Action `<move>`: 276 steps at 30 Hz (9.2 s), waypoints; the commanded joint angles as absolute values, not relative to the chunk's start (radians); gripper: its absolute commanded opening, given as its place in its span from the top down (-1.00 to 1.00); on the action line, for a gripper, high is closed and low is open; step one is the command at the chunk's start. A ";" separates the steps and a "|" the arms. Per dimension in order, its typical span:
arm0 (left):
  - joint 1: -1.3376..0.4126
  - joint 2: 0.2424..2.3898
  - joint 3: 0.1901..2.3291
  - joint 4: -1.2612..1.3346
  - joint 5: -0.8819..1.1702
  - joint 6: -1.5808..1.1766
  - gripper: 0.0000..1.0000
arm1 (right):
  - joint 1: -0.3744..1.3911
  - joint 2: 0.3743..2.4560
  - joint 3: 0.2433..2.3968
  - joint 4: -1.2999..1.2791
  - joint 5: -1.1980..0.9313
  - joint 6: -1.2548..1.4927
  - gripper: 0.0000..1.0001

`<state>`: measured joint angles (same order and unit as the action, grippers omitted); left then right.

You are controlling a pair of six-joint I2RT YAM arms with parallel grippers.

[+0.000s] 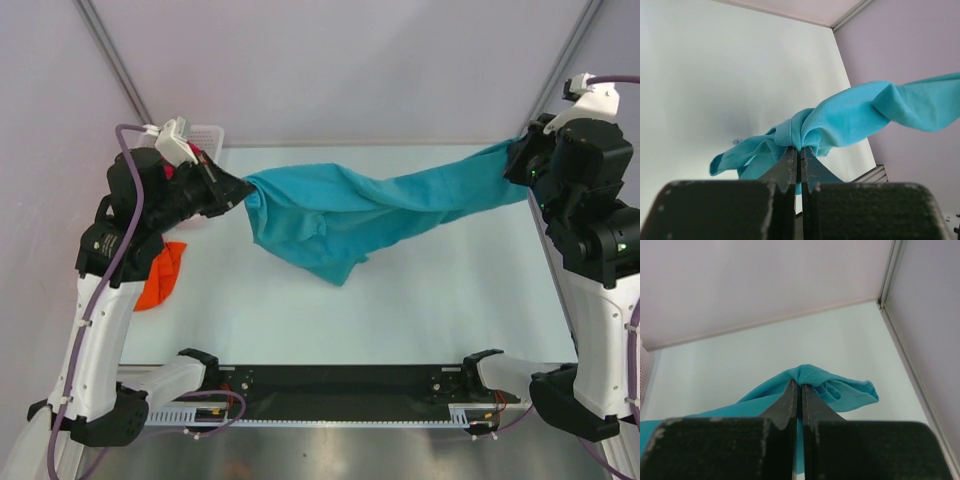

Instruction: Fold and stack the t-shirts

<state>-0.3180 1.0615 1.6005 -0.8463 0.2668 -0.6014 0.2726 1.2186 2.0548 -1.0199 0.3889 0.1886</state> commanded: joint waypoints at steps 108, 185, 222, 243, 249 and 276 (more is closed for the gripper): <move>-0.167 2.049 1.783 -0.483 0.175 -0.638 0.86 | 0.285 1.809 1.669 -0.733 0.273 0.242 0.08; -0.118 1.715 1.258 -0.413 0.092 -0.591 -0.99 | 0.172 2.526 2.447 -0.664 0.578 0.005 0.84; -0.523 1.215 0.646 -0.405 -0.022 -0.698 -0.99 | 0.405 1.795 1.545 -0.429 0.624 0.141 -0.29; -0.638 1.535 0.586 -0.003 0.130 -0.838 -0.91 | 0.468 1.635 1.431 -0.526 0.690 0.149 -0.27; -0.653 1.537 0.575 0.097 0.242 -0.874 0.49 | 0.472 1.632 1.442 -0.534 0.709 0.144 -0.27; -0.371 1.150 0.681 -0.350 0.275 -0.788 0.78 | 0.483 1.585 1.368 -0.523 0.677 0.150 -0.25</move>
